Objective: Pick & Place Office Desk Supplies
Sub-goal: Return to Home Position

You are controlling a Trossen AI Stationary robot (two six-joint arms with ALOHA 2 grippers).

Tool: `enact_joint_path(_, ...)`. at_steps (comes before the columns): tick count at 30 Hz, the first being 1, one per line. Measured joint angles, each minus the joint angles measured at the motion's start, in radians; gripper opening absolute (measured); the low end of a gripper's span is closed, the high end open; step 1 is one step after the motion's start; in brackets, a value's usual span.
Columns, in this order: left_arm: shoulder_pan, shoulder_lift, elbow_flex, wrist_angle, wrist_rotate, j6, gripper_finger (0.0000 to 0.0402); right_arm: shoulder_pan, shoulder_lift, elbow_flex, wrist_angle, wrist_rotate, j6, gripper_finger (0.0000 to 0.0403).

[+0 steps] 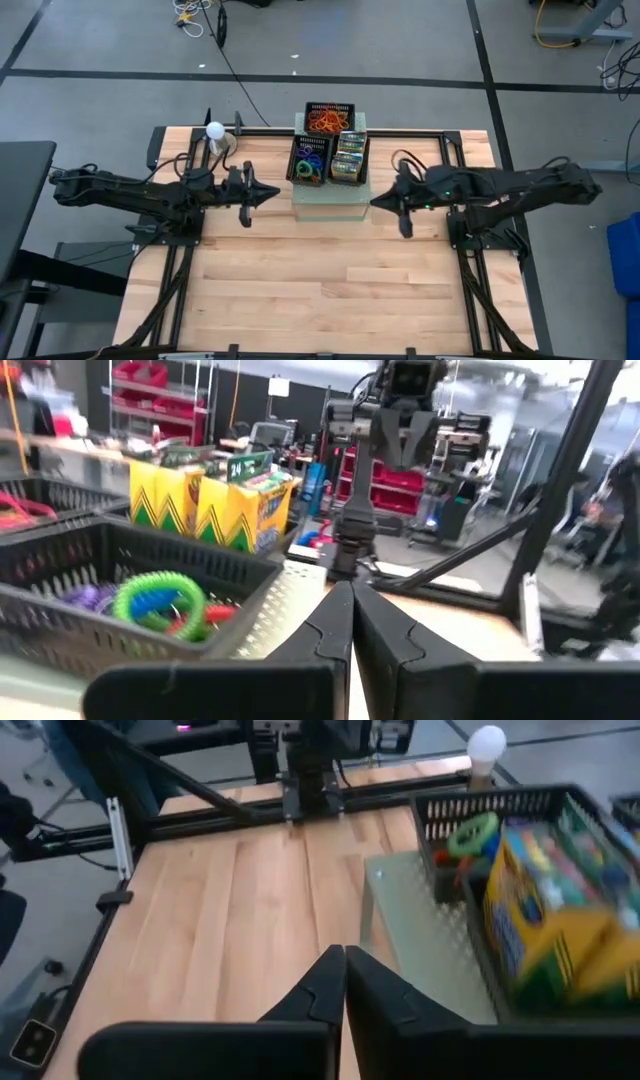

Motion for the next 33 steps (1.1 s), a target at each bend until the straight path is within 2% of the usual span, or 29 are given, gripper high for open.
enact_joint_path(5, 0.001, -0.001, 0.0, 0.017, -0.024, 0.059, 0.0011, -0.002, -0.147, -0.205, 0.171, 0.0, 0.038, 0.0005)
enact_joint_path(8, 0.001, 0.0, 0.0, 0.014, -0.063, 0.061, 0.0011, -0.002, -0.224, -0.279, 0.177, 0.017, 0.056, 0.0007)
enact_joint_path(13, 0.001, 0.0, 0.0, 0.011, -0.135, 0.043, 0.0011, -0.002, -0.337, -0.32, 0.173, 0.076, 0.058, 0.003)
enact_joint_path(16, 0.001, 0.0, 0.0, 0.005, -0.162, -0.008, 0.0011, -0.002, -0.394, -0.32, 0.146, 0.071, 0.059, 0.0034)
enact_joint_path(19, 0.001, 0.0, 0.0, 0.009, -0.169, -0.015, 0.0011, -0.002, -0.452, -0.32, 0.101, 0.033, -0.018, 0.002)
enact_joint_path(22, -0.001, 0.0, 0.0, 0.025, -0.145, 0.009, 0.0011, -0.007, -0.511, -0.32, 0.077, 0.024, -0.075, 0.0005)
enact_joint_path(27, -0.002, -0.016, 0.0, 0.042, -0.023, 0.031, 0.0011, -0.045, -0.601, -0.328, 0.044, -0.039, -0.106, 0.0005)
enact_joint_path(33, -0.002, -0.015, 0.001, 0.039, -0.006, 0.042, 0.0011, -0.111, -0.72, -0.523, 0.204, -0.121, -0.048, 0.0003)
